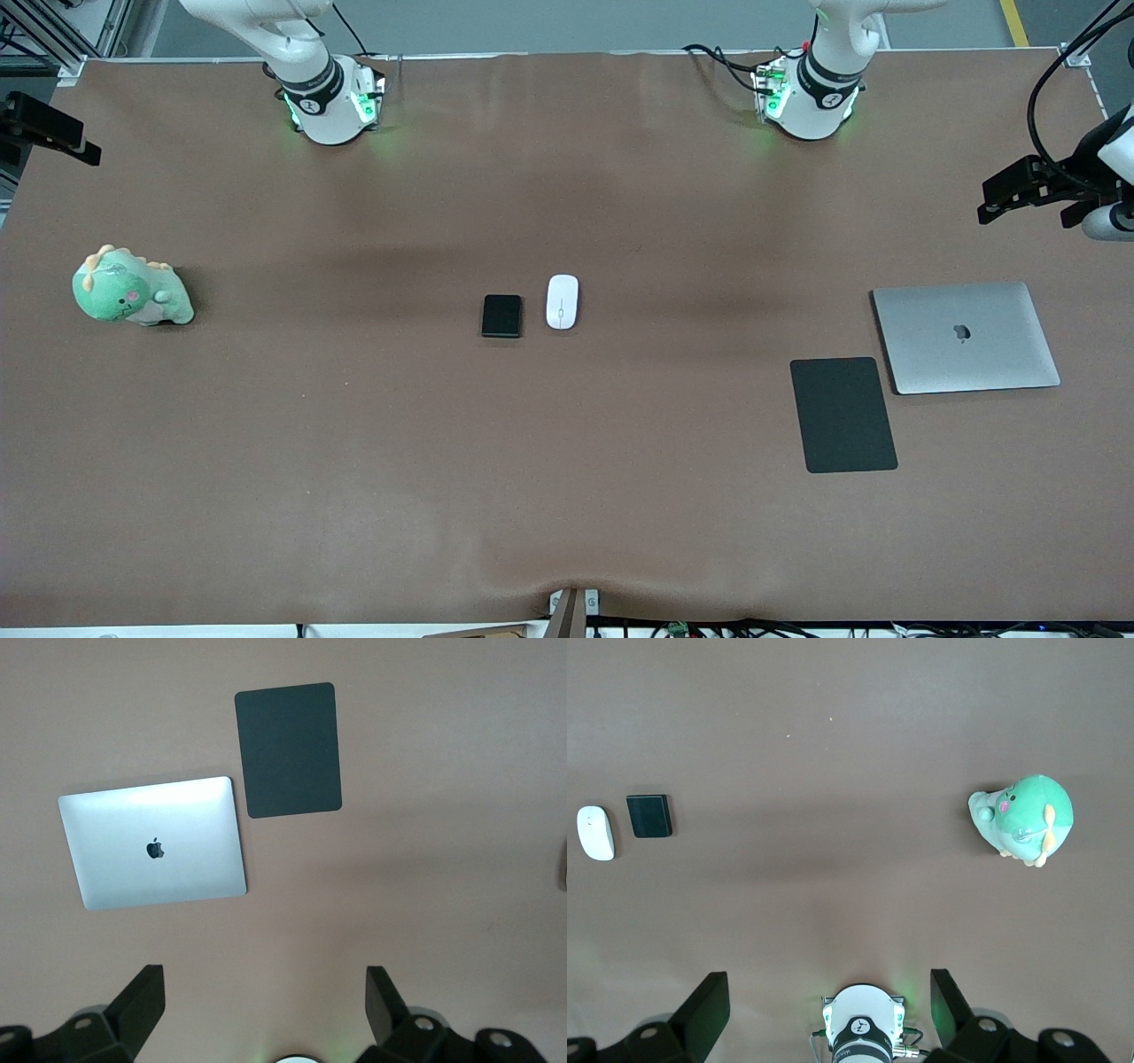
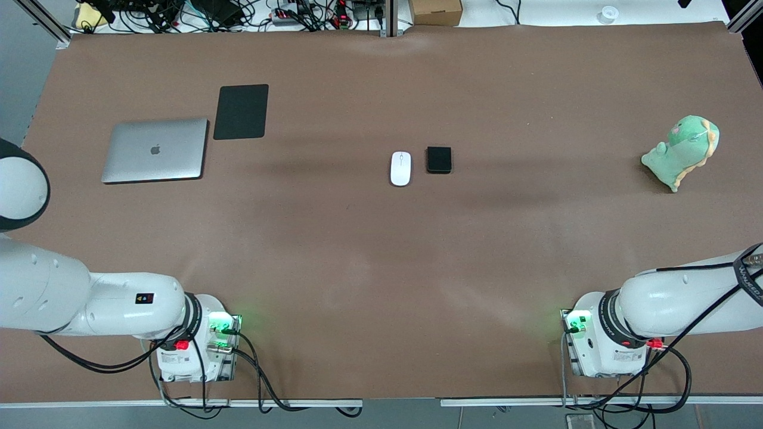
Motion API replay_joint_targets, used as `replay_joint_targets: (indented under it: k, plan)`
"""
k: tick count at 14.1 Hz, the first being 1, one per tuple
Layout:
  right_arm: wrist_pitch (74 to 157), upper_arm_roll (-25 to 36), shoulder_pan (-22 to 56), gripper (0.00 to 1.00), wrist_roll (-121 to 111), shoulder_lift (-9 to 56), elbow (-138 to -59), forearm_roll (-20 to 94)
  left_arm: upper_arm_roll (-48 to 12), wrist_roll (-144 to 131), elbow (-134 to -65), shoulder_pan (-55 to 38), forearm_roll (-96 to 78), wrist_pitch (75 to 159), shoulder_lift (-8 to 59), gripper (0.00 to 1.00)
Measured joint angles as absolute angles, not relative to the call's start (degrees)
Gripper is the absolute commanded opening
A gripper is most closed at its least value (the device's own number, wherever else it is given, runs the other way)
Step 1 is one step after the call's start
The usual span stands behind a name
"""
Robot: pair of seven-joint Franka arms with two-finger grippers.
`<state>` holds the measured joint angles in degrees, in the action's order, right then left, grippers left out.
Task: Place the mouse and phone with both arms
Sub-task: 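Reach the left gripper toward the white mouse, then grasp the white mouse with the left gripper while the right gripper approaches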
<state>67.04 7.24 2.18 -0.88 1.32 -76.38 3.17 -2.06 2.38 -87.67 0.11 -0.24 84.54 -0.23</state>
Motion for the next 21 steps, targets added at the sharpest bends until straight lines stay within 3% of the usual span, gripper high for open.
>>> replay_joint_targets:
  k: [5,9,17,21]
  plan:
    - [67.3,7.2,1.4,1.00,-0.9,2.1,-77.0,3.1,-2.9,1.4,-87.4,-1.2,-1.4,84.6,1.3,1.00]
    - [68.2,7.2,1.4,1.00,-0.9,2.2,-78.4,2.5,-4.7,-9.4,-85.4,-9.5,-2.2,87.0,8.5,1.00]
    - [70.0,7.0,-0.4,1.00,-0.9,12.9,-80.7,5.0,-5.4,-38.6,-85.0,-33.6,-2.2,115.0,29.2,1.00]
    - [69.3,5.9,3.5,1.00,-0.9,15.0,-84.1,6.0,-4.9,-47.8,-83.4,-41.8,-2.1,128.1,40.8,1.00]
